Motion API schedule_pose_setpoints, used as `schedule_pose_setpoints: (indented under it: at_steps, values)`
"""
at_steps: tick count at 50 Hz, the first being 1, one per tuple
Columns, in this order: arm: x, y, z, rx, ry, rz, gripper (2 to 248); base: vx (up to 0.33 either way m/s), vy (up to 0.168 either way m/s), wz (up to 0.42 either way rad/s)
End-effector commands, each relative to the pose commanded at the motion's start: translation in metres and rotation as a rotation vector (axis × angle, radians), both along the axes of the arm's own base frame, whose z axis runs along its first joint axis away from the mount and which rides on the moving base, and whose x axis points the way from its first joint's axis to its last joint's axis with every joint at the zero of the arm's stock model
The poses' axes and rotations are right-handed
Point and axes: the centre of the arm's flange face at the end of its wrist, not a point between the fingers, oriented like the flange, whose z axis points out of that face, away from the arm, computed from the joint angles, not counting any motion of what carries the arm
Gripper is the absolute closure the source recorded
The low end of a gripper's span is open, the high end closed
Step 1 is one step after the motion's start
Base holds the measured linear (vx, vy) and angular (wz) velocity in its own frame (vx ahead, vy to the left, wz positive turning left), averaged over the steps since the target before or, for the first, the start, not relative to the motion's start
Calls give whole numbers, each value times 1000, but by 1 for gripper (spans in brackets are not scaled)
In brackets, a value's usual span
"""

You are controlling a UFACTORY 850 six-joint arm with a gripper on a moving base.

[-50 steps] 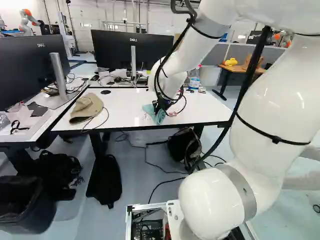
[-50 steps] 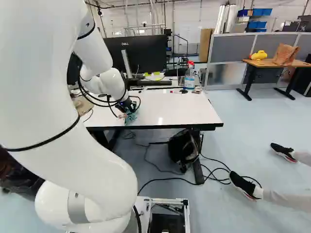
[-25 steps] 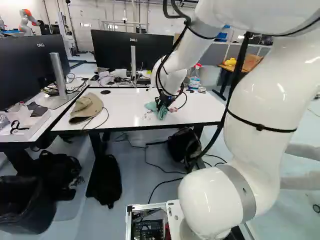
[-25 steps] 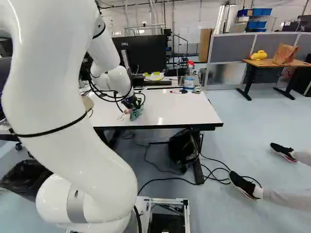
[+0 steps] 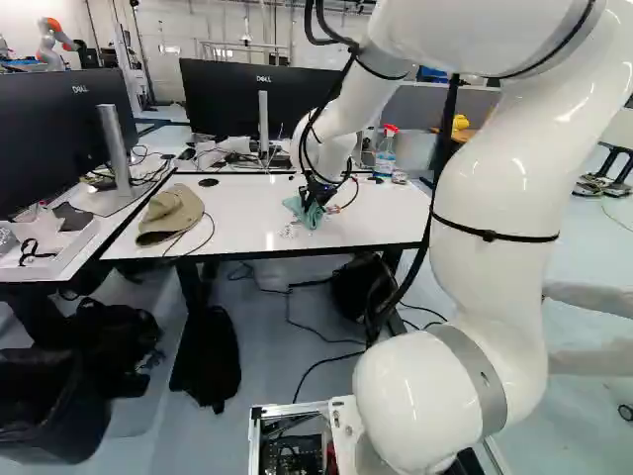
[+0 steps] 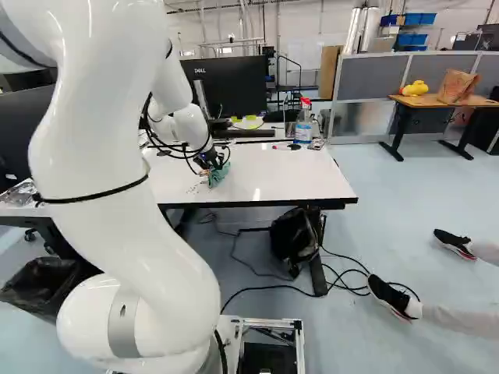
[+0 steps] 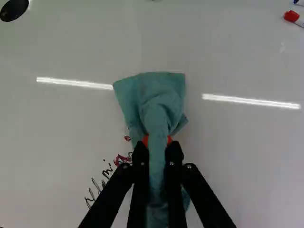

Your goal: Clean the table with the green towel

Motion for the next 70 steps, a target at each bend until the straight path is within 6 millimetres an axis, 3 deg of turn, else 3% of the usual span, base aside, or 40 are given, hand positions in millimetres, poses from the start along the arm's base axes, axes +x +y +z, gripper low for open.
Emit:
schedule_pose_setpoints:
  at_steps: [14, 30, 54, 70]
  values:
    - [1, 25, 0, 1, -3, 45, 208, 0, 0, 0]
    - [-12, 51, 0, 0, 0, 100, 208, 0, 0, 0]
    - [-50, 76, 1, -3, 11, 170, 208, 0, 0, 0]
    - [-81, 74, 1, -5, 20, 188, 208, 0, 0, 0]
